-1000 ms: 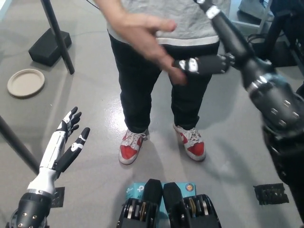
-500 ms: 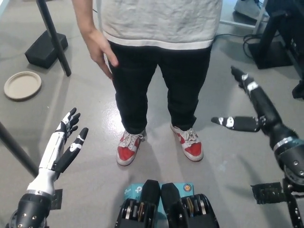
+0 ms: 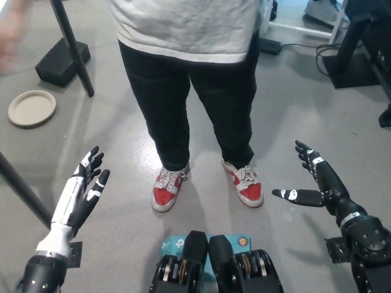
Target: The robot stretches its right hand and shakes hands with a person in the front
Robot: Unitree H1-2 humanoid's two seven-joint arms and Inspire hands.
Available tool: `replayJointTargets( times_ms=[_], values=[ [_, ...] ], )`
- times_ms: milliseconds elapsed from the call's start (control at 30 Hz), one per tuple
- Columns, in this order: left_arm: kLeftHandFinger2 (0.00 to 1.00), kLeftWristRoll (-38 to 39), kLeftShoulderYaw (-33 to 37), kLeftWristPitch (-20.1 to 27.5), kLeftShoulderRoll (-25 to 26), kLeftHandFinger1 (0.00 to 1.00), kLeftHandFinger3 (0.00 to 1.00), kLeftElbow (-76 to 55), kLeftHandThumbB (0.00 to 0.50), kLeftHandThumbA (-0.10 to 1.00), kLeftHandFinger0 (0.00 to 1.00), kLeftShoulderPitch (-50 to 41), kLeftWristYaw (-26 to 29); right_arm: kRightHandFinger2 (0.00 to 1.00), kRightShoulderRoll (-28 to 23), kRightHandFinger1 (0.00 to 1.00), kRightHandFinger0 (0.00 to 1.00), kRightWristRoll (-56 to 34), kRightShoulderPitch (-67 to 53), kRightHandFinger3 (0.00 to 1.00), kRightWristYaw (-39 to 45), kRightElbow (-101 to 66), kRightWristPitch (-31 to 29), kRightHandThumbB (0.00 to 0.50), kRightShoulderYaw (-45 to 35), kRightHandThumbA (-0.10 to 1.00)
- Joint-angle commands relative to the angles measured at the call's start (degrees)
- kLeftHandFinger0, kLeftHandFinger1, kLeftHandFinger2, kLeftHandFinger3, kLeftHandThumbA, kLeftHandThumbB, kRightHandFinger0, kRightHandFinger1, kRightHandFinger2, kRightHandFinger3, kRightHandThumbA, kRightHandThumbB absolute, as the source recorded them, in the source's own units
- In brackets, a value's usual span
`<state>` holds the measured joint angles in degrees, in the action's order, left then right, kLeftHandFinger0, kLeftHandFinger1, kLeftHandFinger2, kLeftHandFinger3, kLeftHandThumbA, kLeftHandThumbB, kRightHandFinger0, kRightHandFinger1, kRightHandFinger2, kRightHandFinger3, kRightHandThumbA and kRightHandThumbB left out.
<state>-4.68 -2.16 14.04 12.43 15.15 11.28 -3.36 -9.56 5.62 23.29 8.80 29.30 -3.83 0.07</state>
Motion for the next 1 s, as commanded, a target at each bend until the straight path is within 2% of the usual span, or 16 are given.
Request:
replayJointTargets(
  times_ms=[0, 167, 267, 500, 567, 967],
  values=[
    [1.00, 1.4, -0.4, 2.6, 0.4, 1.00, 1.00, -0.6, 0.096, 0.88, 1.00, -0.4, -0.2, 1.00, 0.1, 1.00, 1.00, -1.6, 1.6, 1.00, -0.8, 0.9, -5.0, 0.343, -0.4, 1.00],
    [1.00, 2.4, -0.3, 2.2, 0.2, 1.00, 1.00, -0.2, 0.106, 0.92, 1.00, -0.5, -0.8, 1.00, -0.4, 1.00, 1.00, -1.1, 0.1, 1.00, -0.3, -0.2, -4.8, 0.347, 0.3, 1.00],
    [1.00, 3.1, -0.4, 2.4, 0.3, 1.00, 1.00, -0.1, 0.094, 1.00, 1.00, -0.5, -1.2, 1.00, -0.3, 1.00, 1.00, -1.0, 0.0, 1.00, -0.5, -0.7, -4.0, 0.327, 0.4, 1.00],
    [1.00, 4.0, -0.4, 3.5, 0.5, 1.00, 1.00, 0.6, 0.094, 1.00, 1.00, -0.6, -1.7, 1.00, -0.4, 1.00, 1.00, -1.4, 0.3, 1.00, 0.2, -0.1, -4.0, 0.333, 0.6, 1.00],
    [1.00, 4.3, -0.4, 4.0, 0.6, 1.00, 1.00, 1.0, 0.095, 1.00, 1.00, -0.5, -2.1, 1.00, -0.5, 1.00, 1.00, -1.4, 0.4, 1.00, 0.3, 0.1, -4.3, 0.307, 0.6, 1.00],
    [1.00, 3.5, -0.4, 3.1, 0.6, 1.00, 1.00, 0.5, 0.096, 1.00, 1.00, -0.8, -1.5, 1.00, -1.0, 1.00, 1.00, 0.2, 0.2, 1.00, -0.4, 0.1, -4.4, 0.283, 1.9, 1.00]
  ],
)
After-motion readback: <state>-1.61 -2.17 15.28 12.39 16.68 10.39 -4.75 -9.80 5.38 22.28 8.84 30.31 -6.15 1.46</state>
